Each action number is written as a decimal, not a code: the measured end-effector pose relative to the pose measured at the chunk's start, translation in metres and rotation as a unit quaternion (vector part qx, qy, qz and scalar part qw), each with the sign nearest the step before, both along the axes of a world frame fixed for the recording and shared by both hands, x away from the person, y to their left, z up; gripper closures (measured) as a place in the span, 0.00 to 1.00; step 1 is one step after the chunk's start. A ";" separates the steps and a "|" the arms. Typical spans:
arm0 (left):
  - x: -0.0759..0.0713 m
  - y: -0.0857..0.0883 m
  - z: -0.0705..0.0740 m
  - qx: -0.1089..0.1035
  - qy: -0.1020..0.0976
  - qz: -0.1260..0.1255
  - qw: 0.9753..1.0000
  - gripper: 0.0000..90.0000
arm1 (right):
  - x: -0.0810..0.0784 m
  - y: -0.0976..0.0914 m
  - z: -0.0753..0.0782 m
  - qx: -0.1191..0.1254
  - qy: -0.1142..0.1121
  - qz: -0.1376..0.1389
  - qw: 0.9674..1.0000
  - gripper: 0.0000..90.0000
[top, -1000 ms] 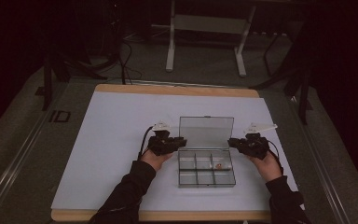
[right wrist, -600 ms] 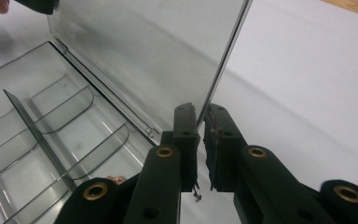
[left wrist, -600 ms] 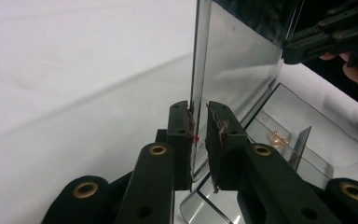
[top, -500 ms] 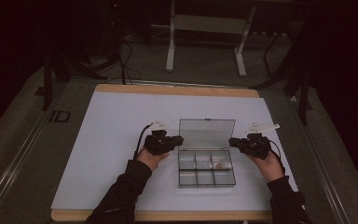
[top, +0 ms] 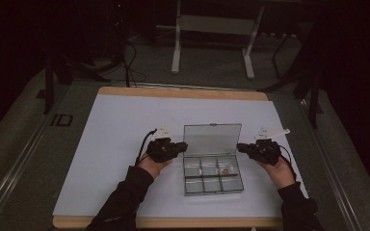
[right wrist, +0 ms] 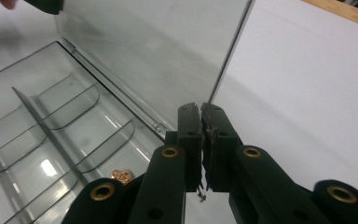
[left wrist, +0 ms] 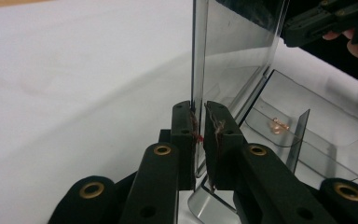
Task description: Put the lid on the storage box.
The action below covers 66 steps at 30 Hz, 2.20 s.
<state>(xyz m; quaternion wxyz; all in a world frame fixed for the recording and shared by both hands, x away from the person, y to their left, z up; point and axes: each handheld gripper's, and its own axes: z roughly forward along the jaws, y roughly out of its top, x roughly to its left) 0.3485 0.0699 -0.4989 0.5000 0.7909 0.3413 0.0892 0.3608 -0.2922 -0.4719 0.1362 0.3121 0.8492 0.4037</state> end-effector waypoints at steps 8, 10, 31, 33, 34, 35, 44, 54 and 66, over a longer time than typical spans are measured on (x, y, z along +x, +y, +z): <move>-0.003 0.001 -0.002 0.006 -0.029 -0.013 0.999 0.94 | 0.005 -0.001 -0.004 0.006 0.006 -0.005 1.000 0.94; -0.004 0.002 -0.002 0.004 -0.032 -0.019 0.999 0.94 | 0.005 0.001 -0.004 0.006 0.005 -0.003 1.000 0.94; -0.022 0.008 0.002 0.023 -0.050 -0.050 0.997 0.92 | -0.010 -0.003 -0.001 0.004 0.002 0.020 1.000 0.94; -0.023 0.008 0.002 0.023 -0.049 -0.052 0.997 0.92 | -0.012 -0.004 -0.002 0.001 0.001 0.021 1.000 0.94; -0.023 0.008 0.002 0.023 -0.049 -0.052 0.997 0.92 | -0.012 -0.004 -0.002 0.001 0.001 0.021 1.000 0.94; -0.024 0.008 0.002 0.023 -0.048 -0.053 0.997 0.92 | -0.014 -0.004 -0.004 0.000 0.002 0.022 1.000 0.94; -0.035 0.006 -0.001 0.039 -0.052 -0.064 0.996 0.89 | -0.022 -0.007 -0.010 0.000 0.005 0.025 1.000 0.93; -0.044 0.006 -0.010 0.055 -0.039 -0.071 0.995 0.82 | -0.028 -0.008 -0.020 -0.013 0.019 0.028 0.999 0.87; -0.044 0.011 -0.030 0.063 -0.011 -0.054 0.997 0.75 | -0.029 -0.016 -0.028 -0.007 0.034 0.012 0.999 0.85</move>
